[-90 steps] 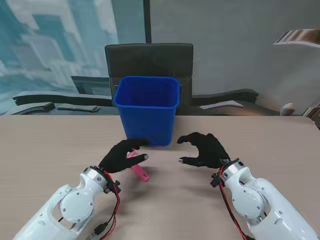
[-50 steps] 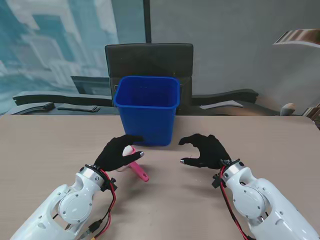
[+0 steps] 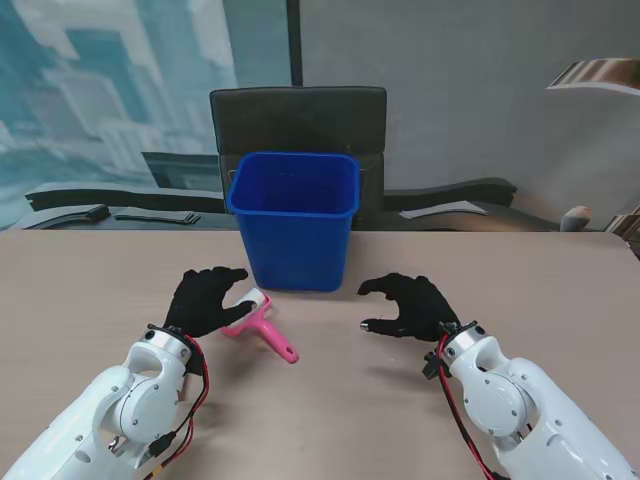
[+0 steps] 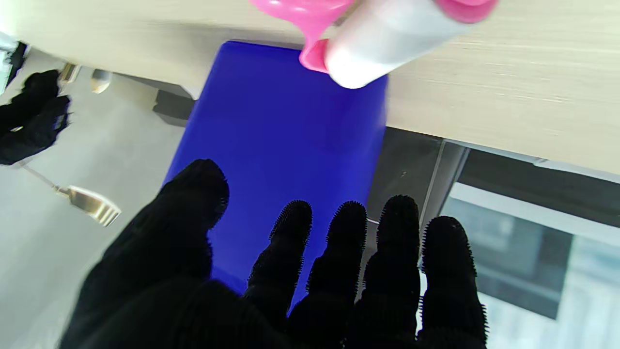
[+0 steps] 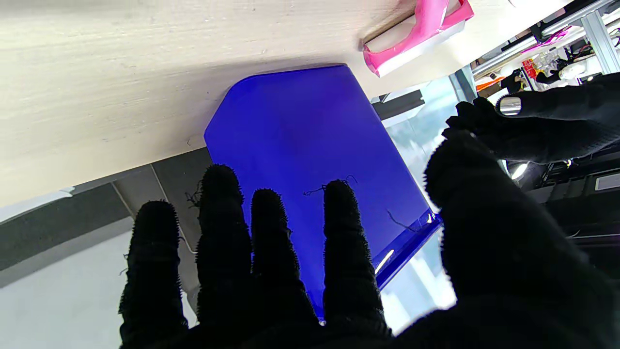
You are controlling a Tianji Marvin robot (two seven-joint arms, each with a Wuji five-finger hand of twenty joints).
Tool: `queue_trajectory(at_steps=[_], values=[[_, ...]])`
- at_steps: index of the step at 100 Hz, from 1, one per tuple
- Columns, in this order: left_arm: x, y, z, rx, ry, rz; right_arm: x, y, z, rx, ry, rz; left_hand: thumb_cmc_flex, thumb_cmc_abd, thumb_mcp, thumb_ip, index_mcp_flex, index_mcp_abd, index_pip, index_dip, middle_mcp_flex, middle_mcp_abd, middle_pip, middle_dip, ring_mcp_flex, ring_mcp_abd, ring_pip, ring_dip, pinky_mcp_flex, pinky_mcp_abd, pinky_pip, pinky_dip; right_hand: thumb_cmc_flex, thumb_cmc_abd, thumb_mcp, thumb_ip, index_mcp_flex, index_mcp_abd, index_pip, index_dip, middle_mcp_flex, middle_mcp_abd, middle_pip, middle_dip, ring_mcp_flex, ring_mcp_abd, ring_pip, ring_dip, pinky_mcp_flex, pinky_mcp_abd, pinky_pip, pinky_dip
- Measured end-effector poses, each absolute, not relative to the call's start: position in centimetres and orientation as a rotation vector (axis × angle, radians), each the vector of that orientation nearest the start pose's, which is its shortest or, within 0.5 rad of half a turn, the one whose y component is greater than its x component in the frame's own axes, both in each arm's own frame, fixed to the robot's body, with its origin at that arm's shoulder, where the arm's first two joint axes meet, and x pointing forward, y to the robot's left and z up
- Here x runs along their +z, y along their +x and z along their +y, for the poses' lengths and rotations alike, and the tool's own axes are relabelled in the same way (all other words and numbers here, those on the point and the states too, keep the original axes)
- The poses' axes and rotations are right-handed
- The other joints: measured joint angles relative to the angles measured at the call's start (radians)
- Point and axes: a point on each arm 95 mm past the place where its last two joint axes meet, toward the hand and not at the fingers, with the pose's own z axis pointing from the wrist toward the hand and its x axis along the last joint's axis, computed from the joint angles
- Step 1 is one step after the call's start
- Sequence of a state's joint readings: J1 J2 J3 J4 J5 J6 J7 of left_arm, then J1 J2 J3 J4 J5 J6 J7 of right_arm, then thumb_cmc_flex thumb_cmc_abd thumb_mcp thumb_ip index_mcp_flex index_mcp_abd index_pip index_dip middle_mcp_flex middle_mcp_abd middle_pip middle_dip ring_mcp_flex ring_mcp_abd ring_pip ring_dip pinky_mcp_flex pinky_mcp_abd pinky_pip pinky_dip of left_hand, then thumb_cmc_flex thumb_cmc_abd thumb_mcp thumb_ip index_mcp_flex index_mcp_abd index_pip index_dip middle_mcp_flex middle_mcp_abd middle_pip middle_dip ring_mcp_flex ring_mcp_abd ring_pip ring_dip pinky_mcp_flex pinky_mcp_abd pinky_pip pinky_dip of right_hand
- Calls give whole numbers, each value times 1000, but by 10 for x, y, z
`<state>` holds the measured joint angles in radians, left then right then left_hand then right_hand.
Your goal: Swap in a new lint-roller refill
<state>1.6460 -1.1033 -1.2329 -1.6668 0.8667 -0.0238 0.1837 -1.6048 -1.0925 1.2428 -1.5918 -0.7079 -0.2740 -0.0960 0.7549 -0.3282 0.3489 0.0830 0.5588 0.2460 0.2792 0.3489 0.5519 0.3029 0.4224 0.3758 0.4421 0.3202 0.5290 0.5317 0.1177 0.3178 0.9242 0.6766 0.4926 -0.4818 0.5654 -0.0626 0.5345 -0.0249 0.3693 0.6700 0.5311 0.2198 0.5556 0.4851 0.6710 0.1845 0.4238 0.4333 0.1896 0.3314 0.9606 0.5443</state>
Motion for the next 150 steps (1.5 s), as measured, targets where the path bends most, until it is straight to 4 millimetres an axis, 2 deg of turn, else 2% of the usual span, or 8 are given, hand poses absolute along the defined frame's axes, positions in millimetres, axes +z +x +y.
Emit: queue_trajectory(at_steps=[19,37,48,82,89,124,144,150], values=[[-316,388,1,-1570,-1276,1302,-322,387,6,1907,1319,1407,4,0,-7,0,0,13,-34,-11,0,12,-19,0,-10,6,0,0,-6,7,0,0,12,1,-11,0,0,0,0,0,1,0,0,0,10,0,1,2,0,0,0,0],[-322,406,0,-1511,-1251,1379,-323,387,7,1909,1323,1414,4,0,-8,0,0,13,-56,-13,0,12,-26,0,-22,6,0,0,-9,5,-1,0,12,16,-11,0,0,0,0,0,1,0,0,0,10,0,1,2,0,0,0,0],[-326,415,-1,-1466,-1271,1387,-323,387,7,1909,1322,1415,4,0,-21,0,0,37,-77,-24,0,12,-30,0,-23,7,0,0,-13,5,-11,0,12,16,-11,0,1,0,0,0,1,0,0,0,10,0,1,2,0,0,0,0],[-346,433,-6,-1360,-1303,1491,-322,387,5,1908,1316,1412,4,0,-21,0,0,40,-95,-26,0,12,-33,0,-23,8,0,0,-16,4,-12,0,12,16,-11,0,1,0,0,0,1,0,0,0,10,0,1,10,0,0,0,0],[-350,436,-8,-1344,-1300,1514,-322,387,5,1907,1314,1412,4,-48,-1,0,0,40,-95,-26,0,12,-33,0,-23,8,0,0,-16,3,-12,0,12,16,-11,0,1,0,0,0,1,0,0,0,10,0,1,11,0,0,0,0],[-364,445,-10,-1266,-1332,1599,-322,387,4,1906,1308,1414,35,-32,52,-4,0,38,-95,-26,0,12,-33,0,-23,8,0,0,-16,1,-12,2,23,16,-13,0,1,0,0,0,1,0,0,0,10,0,1,11,0,0,0,0],[-364,455,-18,-1227,-1310,1665,-322,387,3,1907,1306,1416,21,-41,111,-37,-11,58,-91,5,0,12,-23,0,-23,8,0,0,2,-4,-12,11,23,16,-14,0,1,0,0,0,2,0,0,0,10,0,1,11,0,0,0,0],[-364,459,-19,-1220,-1301,1674,-322,387,3,1909,1304,1416,7,-79,147,-39,6,58,-63,21,36,12,8,0,16,8,24,6,27,-6,-1,14,23,16,-14,0,1,0,0,0,2,0,0,0,10,0,1,11,0,0,0,0]])
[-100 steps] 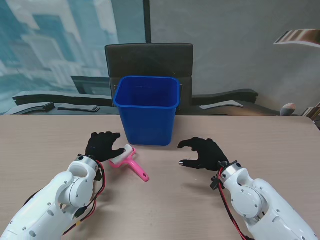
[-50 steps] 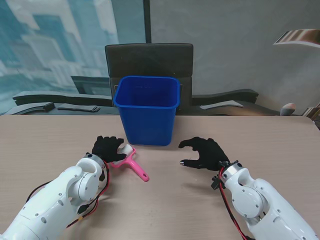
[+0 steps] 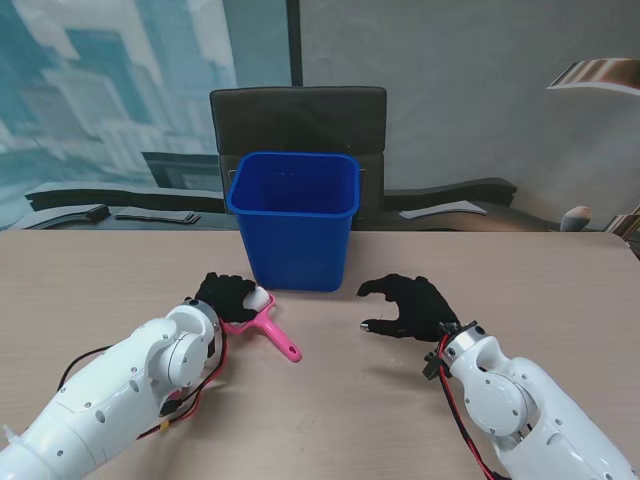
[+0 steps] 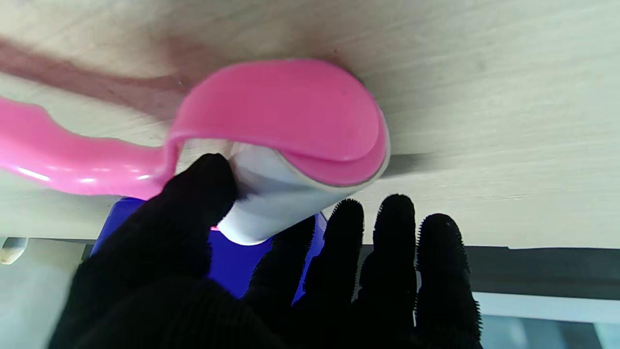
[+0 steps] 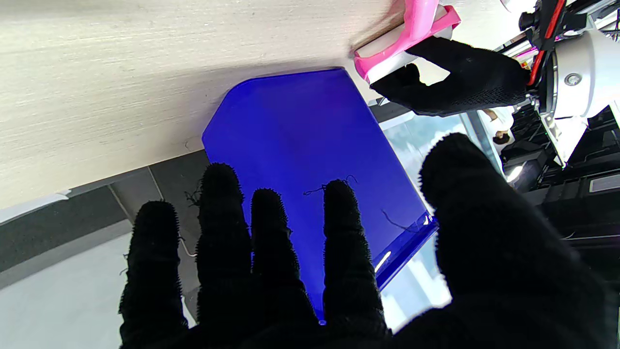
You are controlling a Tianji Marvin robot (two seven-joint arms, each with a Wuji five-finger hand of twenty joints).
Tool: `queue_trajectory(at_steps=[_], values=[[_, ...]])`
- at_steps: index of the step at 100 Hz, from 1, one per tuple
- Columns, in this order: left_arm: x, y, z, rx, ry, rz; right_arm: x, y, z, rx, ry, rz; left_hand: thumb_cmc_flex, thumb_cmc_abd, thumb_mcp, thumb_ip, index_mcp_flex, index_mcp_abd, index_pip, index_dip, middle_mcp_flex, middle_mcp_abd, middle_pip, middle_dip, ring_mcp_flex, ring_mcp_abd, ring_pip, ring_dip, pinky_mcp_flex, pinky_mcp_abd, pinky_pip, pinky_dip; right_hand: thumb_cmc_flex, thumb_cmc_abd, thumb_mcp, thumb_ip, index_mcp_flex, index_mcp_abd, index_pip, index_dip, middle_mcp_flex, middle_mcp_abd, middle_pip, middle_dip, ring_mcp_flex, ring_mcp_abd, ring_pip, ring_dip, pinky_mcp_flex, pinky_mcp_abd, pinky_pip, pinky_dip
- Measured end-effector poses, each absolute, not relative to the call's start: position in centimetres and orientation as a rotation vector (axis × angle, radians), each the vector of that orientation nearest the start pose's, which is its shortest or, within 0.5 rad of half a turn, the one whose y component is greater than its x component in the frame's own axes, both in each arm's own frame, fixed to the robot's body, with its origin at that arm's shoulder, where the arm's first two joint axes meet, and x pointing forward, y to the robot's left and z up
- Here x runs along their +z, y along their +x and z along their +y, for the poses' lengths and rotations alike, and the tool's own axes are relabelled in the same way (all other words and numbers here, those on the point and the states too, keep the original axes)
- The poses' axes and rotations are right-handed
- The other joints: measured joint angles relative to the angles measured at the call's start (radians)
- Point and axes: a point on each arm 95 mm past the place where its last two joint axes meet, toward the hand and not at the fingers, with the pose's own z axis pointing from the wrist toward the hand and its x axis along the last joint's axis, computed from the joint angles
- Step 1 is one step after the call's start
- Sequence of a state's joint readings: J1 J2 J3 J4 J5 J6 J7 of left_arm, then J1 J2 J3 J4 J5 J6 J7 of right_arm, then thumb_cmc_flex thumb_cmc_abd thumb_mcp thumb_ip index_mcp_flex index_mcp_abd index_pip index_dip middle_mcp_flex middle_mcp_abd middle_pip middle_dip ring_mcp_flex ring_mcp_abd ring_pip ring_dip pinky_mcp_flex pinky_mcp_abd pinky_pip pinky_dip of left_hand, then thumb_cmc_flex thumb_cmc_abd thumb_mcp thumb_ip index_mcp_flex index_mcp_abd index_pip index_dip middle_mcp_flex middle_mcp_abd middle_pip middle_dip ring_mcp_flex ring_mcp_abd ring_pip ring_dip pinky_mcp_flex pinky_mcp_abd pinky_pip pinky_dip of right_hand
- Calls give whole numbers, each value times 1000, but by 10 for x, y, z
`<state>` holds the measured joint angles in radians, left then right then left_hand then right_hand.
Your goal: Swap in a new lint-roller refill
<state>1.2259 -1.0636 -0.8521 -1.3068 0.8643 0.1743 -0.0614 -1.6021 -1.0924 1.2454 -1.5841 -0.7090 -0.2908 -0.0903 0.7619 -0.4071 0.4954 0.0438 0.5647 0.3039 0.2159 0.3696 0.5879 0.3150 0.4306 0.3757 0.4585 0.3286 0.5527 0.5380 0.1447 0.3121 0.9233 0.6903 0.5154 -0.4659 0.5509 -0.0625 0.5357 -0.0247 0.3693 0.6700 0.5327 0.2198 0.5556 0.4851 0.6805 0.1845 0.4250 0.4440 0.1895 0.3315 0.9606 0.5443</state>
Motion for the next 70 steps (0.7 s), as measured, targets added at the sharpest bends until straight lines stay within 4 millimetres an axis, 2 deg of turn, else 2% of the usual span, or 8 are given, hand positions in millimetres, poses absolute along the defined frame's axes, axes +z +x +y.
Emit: queue_trajectory(at_steps=[15,18,26,35,41,49,62,70], values=[[-363,463,-20,-1230,-1283,1664,-322,387,3,1910,1298,1416,-10,-61,67,-3,24,24,110,35,155,-3,65,30,161,0,119,25,124,12,154,10,0,0,0,0,0,0,0,0,0,0,0,0,0,0,0,0,0,0,0,0],[-364,463,-21,-1233,-1280,1661,-322,387,3,1910,1296,1415,-10,-74,84,-16,24,32,138,43,194,-6,66,67,193,-1,148,25,152,18,189,10,0,0,0,0,0,0,0,0,0,0,0,0,0,0,0,0,0,0,0,0],[-364,464,-22,-1245,-1268,1656,-322,387,3,1910,1294,1414,-9,-128,138,-49,34,56,201,55,341,-37,2,163,301,-4,189,38,236,34,286,-6,0,0,-9,0,0,0,0,0,0,0,0,0,0,0,0,0,0,0,0,0],[-365,465,-23,-1271,-1245,1642,-322,387,2,1913,1291,1413,-8,-181,167,-56,65,68,264,55,462,-57,-57,234,404,-11,247,38,323,48,368,-20,0,0,-9,0,0,0,0,0,0,0,0,0,11,0,11,0,0,0,0,0],[-366,465,-23,-1285,-1233,1640,-322,386,2,1915,1287,1412,-8,-192,188,-58,67,79,280,55,463,-58,-52,262,418,-11,286,52,341,51,395,-20,0,0,-9,0,0,0,0,0,0,0,0,0,10,0,11,0,0,0,0,0],[-366,464,-21,-1297,-1225,1645,-321,386,2,1917,1283,1409,-8,-192,195,-59,67,84,282,55,462,-53,-34,309,424,-11,336,113,347,60,426,-20,0,0,-9,0,0,0,0,0,1,0,0,0,10,0,11,2,0,0,0,0],[-366,458,-17,-1313,-1230,1639,-322,385,1,1918,1278,1404,-8,-202,199,-59,67,84,306,55,441,-46,9,386,424,-11,385,230,340,73,471,-90,0,0,-9,0,0,0,0,0,2,0,0,0,10,0,14,6,0,0,0,0],[-366,453,-16,-1320,-1221,1635,-322,385,1,1919,1278,1402,-8,-206,199,-59,67,84,317,56,430,-41,38,432,424,-11,415,289,336,79,495,-107,0,0,-9,0,0,0,0,0,2,0,0,0,11,0,22,6,0,0,0,0]])
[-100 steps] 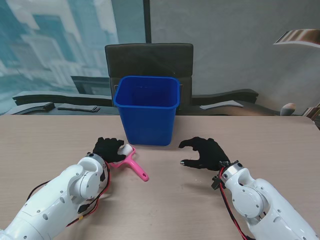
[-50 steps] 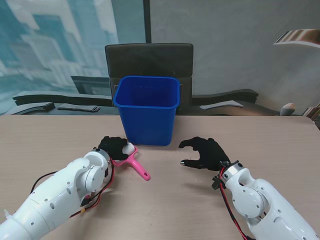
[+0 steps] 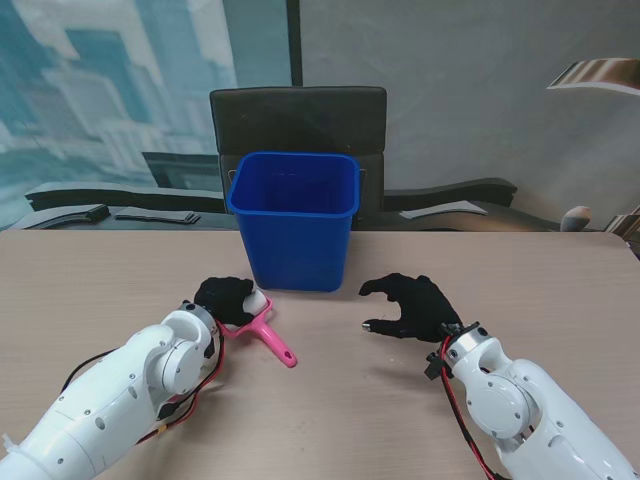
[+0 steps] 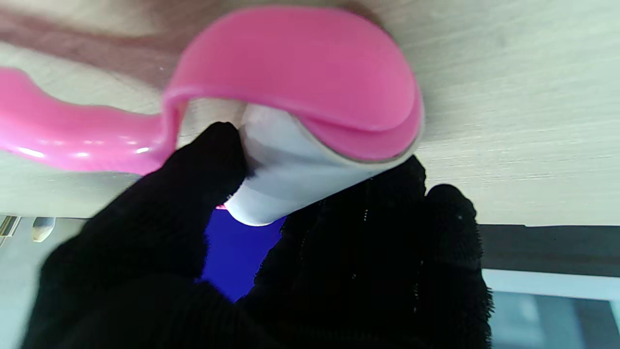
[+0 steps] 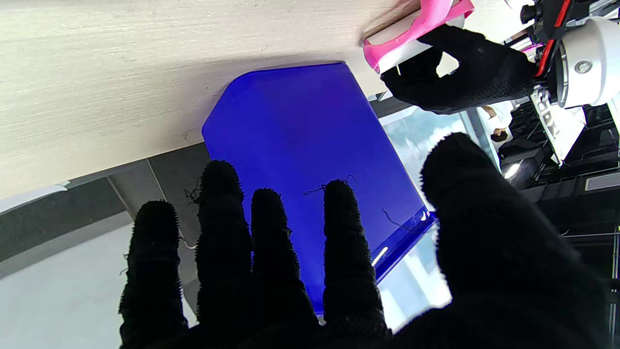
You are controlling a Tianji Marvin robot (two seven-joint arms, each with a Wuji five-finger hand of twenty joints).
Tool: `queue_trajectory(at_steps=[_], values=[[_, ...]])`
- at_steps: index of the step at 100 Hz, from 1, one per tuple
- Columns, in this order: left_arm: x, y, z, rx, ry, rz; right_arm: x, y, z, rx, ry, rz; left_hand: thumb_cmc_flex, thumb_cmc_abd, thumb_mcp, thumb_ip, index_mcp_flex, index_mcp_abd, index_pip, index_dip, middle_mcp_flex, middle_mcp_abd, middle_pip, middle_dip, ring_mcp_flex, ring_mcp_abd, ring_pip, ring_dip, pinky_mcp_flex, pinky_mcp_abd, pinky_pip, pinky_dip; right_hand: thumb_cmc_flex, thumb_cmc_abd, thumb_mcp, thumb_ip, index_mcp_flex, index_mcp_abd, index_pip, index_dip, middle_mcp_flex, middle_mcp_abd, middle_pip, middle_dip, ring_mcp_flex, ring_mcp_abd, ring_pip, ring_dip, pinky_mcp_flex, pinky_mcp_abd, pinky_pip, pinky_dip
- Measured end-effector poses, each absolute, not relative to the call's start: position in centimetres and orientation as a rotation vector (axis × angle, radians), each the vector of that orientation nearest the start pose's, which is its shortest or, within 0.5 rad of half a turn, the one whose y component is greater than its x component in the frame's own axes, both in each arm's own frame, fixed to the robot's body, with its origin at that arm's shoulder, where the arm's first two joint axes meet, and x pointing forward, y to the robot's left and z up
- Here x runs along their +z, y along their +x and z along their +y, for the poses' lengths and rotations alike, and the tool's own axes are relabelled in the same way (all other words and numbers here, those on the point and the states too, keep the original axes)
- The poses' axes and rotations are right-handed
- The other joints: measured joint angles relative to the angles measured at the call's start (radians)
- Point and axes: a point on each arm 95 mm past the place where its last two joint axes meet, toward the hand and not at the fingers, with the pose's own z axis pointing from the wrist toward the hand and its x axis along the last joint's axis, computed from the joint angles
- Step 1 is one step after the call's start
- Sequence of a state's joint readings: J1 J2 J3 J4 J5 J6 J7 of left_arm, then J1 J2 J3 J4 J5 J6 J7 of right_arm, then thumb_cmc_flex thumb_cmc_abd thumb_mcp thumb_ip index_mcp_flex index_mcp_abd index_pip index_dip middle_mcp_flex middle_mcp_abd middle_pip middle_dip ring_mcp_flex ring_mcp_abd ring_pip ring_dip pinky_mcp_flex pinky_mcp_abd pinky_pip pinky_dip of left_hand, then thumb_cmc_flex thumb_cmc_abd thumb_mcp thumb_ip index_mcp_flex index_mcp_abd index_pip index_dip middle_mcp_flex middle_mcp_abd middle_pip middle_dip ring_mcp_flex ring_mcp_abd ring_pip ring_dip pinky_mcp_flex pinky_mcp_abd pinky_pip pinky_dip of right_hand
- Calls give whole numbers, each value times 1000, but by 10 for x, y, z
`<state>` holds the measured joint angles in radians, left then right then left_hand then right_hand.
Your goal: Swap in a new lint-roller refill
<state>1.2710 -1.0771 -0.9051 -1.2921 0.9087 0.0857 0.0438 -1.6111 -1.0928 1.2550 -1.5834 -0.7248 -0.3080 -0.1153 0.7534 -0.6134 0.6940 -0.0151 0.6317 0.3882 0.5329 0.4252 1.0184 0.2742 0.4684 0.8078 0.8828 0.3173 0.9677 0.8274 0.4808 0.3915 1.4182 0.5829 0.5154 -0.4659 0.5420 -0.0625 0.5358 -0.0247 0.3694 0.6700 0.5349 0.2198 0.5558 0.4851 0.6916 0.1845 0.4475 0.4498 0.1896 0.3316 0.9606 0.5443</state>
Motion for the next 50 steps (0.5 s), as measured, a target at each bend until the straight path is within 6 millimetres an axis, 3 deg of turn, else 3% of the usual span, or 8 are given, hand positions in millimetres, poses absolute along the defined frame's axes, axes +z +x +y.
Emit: queue_trajectory(at_steps=[23,38,50], values=[[-364,435,-10,-1378,-1193,1576,-322,384,1,1924,1274,1401,1,-29,0,4,-1,-11,40,23,-31,5,76,91,0,-1,62,77,-8,5,39,-11,0,0,-1,0,0,0,0,0,0,0,0,0,0,0,1,0,0,0,0,0],[-352,421,-9,-1442,-1171,1514,-322,384,3,1935,1285,1399,23,-59,0,31,-2,-28,61,32,-52,21,87,121,0,-1,79,98,-10,9,48,-11,0,0,-1,0,0,0,0,0,0,0,0,0,0,0,1,5,0,0,0,0],[-339,408,-12,-1498,-1127,1465,-325,384,11,1964,1318,1400,23,-60,0,32,-2,-31,64,37,-52,21,92,132,0,1,80,106,-10,16,50,-11,0,10,-3,0,0,11,0,0,0,0,0,0,0,0,1,5,0,1,0,0]])
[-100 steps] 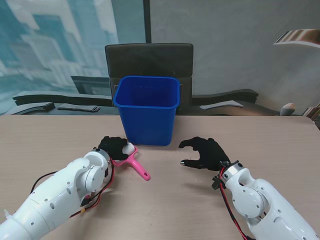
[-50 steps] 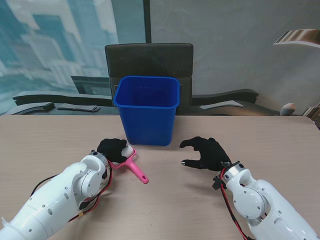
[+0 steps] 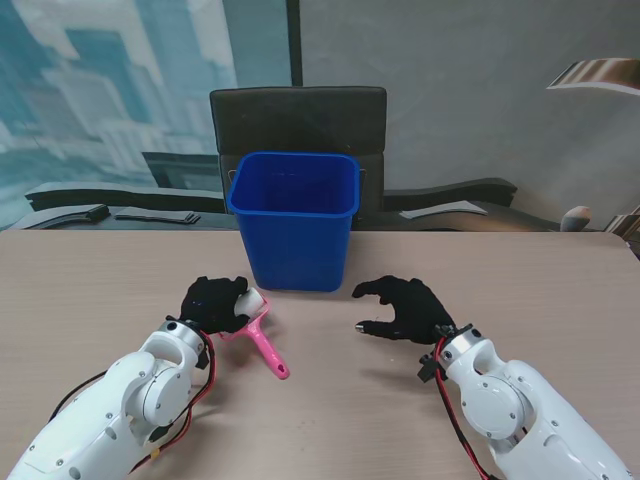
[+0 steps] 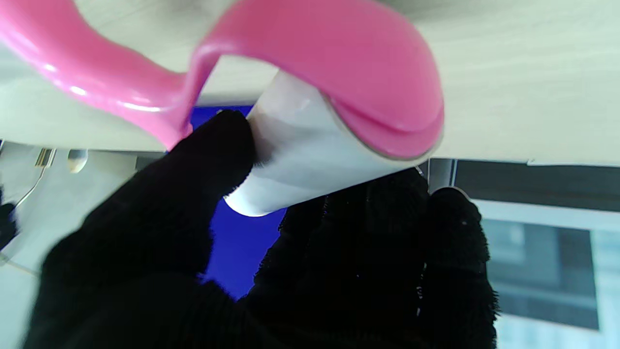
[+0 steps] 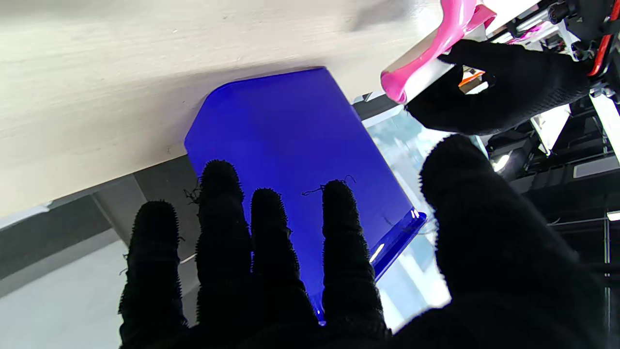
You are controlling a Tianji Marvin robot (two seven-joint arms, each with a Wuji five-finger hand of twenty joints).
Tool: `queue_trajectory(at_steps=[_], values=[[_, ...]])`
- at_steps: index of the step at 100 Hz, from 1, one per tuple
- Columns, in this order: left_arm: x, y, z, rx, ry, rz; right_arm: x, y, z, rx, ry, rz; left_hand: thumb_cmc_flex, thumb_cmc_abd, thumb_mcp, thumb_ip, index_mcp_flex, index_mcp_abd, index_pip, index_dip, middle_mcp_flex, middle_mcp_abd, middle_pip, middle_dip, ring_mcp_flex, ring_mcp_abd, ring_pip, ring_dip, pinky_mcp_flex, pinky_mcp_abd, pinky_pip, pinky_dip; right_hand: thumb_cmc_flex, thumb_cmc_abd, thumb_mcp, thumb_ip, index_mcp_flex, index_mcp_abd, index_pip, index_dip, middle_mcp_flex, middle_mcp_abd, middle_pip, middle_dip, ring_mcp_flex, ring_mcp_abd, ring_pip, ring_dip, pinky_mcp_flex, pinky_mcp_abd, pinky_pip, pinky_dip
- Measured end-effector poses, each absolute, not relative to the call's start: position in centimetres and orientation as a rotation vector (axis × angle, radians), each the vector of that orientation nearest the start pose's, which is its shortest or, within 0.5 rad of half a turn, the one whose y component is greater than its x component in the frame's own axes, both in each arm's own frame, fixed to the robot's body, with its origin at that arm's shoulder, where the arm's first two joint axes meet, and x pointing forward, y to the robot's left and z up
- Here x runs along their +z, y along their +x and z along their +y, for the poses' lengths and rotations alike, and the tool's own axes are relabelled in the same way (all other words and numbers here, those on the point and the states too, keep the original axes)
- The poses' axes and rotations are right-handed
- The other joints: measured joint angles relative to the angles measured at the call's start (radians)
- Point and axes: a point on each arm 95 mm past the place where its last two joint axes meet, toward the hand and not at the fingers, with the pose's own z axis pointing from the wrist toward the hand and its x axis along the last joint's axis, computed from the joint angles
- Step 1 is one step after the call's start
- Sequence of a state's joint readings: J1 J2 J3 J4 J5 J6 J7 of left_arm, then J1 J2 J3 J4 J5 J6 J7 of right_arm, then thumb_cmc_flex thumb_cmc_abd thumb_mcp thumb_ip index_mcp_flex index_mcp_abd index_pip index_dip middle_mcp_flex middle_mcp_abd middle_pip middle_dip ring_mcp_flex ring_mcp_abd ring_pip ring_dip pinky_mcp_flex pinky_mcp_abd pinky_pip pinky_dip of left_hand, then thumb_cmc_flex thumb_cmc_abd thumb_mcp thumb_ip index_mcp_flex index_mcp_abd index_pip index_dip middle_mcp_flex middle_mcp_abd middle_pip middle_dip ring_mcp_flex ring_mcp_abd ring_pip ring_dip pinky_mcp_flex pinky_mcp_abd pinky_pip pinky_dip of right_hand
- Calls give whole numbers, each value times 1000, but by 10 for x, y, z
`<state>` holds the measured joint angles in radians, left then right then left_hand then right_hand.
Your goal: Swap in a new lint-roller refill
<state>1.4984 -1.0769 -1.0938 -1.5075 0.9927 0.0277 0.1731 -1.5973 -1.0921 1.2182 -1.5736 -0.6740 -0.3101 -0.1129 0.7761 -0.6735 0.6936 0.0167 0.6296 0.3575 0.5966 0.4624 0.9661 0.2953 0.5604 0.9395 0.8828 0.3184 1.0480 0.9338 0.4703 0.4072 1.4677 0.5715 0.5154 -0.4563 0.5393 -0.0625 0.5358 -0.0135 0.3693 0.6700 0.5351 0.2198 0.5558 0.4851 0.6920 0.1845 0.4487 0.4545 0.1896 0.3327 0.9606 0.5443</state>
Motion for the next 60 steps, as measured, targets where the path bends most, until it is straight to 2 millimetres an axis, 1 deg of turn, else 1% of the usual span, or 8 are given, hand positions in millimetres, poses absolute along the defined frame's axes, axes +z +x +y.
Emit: queue_trajectory(at_steps=[11,15,20,28,30,37,47,60], values=[[-330,397,-15,-1550,-1108,1427,-328,385,21,1991,1343,1419,0,0,0,0,0,-2,1,0,0,0,2,8,0,0,3,3,0,1,0,0,0,0,0,0,0,0,-3,0,-1,0,0,0,0,0,0,0,0,0,0,0],[-327,394,-17,-1569,-1106,1413,-328,385,24,1999,1346,1425,0,0,0,1,0,-2,1,0,0,0,2,8,0,0,3,3,0,1,0,0,0,0,0,0,-1,-16,-9,0,-2,0,0,0,-2,0,-6,0,0,0,0,0],[-323,390,-18,-1597,-1114,1389,-329,385,27,2014,1347,1430,1,0,0,1,0,-3,1,0,0,1,2,8,0,0,3,3,0,1,0,0,0,0,0,0,-3,-38,-13,0,-4,0,0,0,-36,0,-28,-12,-2,1,0,0],[-316,384,-20,-1656,-1152,1341,-329,385,32,2042,1335,1441,2,0,0,3,0,-3,1,0,0,2,2,8,0,0,5,4,0,1,1,0,0,0,0,0,-29,-42,-34,-8,-27,0,-8,-9,-68,0,-58,-22,-13,1,-1,0],[-315,382,-21,-1669,-1158,1332,-329,385,34,2049,1331,1445,2,0,0,7,0,-3,1,0,-1,2,2,8,0,0,6,4,0,1,1,0,-1,0,0,0,-39,-47,-23,-12,-44,0,-21,-9,-79,0,-64,-31,-17,1,-4,0],[-309,377,-24,-1711,-1154,1311,-329,384,37,2068,1322,1457,8,0,0,11,0,-3,1,0,-1,8,2,8,0,0,16,4,0,2,1,0,-3,0,3,0,-62,-48,-33,-14,-69,0,-22,-16,-100,0,-87,-43,-23,1,-18,0],[-302,369,-27,-1767,-1147,1292,-330,385,40,2078,1325,1472,9,0,0,11,0,-3,1,0,-1,8,2,8,0,1,17,4,0,2,1,0,-3,0,3,0,-66,-24,-37,-24,-80,0,-22,-26,-93,0,-89,-55,-33,2,-30,-8],[-294,362,-31,-1825,-1158,1254,-330,385,41,2077,1331,1485,11,0,0,11,0,-3,1,0,-1,9,2,8,0,1,20,4,0,2,1,0,-4,-9,5,0,-75,-24,-40,-26,-80,0,-22,-26,-107,0,-100,-57,-35,3,-40,-10]])
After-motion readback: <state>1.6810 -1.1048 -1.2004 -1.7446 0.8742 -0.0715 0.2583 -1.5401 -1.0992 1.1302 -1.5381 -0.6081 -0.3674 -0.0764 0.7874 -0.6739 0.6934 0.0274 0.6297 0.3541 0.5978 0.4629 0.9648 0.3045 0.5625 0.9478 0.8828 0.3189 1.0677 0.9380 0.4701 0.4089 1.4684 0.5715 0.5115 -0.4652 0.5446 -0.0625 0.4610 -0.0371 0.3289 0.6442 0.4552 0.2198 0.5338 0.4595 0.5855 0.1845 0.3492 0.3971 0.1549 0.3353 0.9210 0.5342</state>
